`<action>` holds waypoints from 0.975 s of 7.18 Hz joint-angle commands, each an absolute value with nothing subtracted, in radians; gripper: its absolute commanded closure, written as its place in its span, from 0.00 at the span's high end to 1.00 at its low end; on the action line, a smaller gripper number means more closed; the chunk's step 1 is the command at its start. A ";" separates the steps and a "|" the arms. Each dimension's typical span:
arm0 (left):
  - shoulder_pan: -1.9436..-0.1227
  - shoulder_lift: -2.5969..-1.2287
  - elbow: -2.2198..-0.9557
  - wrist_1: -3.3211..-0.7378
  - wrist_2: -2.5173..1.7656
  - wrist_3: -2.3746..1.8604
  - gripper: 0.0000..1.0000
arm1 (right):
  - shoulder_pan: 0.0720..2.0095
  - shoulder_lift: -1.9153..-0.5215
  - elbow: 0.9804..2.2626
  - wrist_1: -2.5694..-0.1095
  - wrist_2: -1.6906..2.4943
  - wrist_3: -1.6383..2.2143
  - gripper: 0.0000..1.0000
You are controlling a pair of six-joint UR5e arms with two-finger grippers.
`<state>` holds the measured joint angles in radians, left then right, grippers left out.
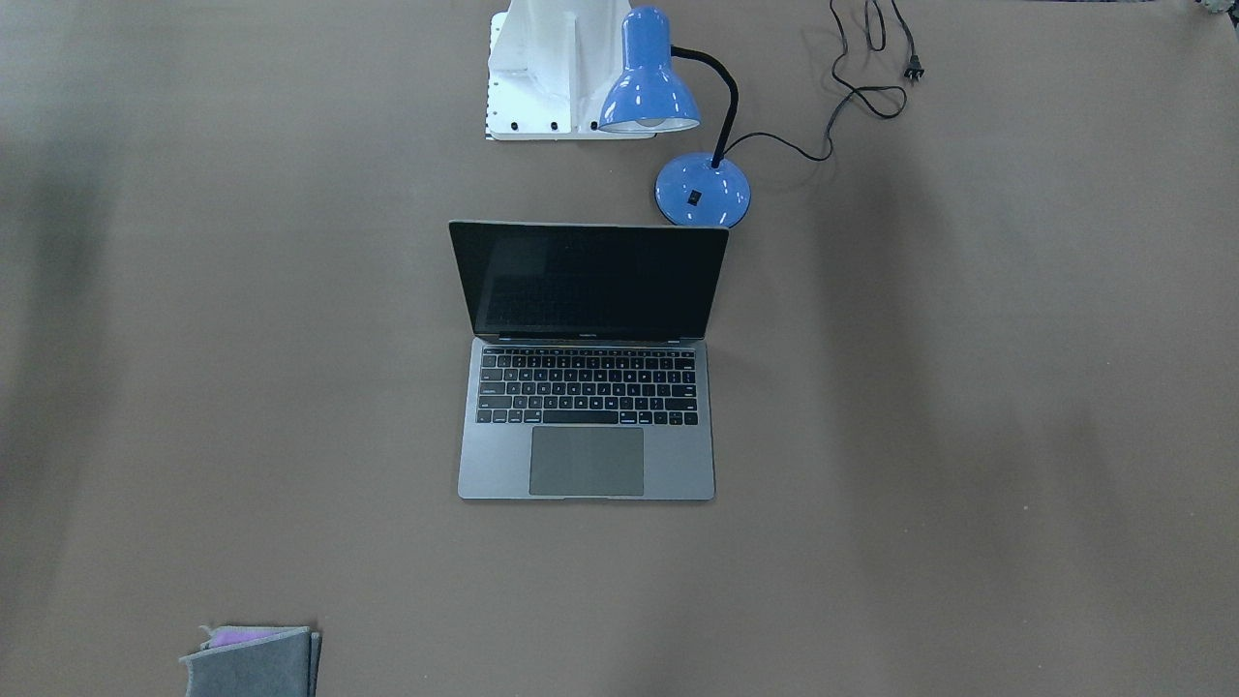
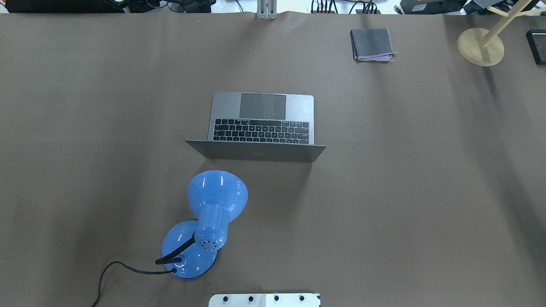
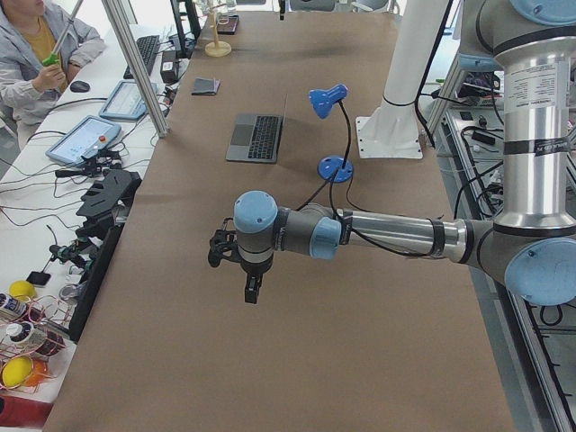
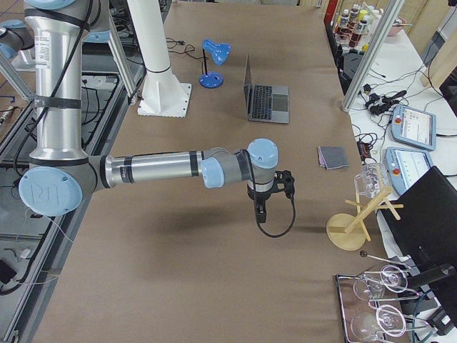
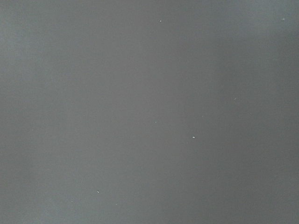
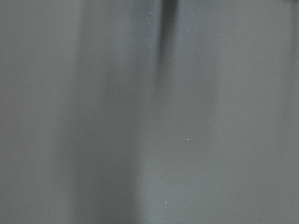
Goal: Close laptop
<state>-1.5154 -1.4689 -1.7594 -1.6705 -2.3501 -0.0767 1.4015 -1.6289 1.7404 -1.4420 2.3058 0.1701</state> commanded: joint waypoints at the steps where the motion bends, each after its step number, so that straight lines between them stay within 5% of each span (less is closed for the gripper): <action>1: -1.514 -1.470 -1.764 -1.674 -2.347 -0.071 0.98 | 1.402 -1.629 1.741 -1.442 2.306 0.169 1.00; 7: -1.513 -1.471 -1.736 -1.674 -2.347 -0.078 0.98 | 1.401 -1.631 1.735 -1.440 2.309 0.172 1.00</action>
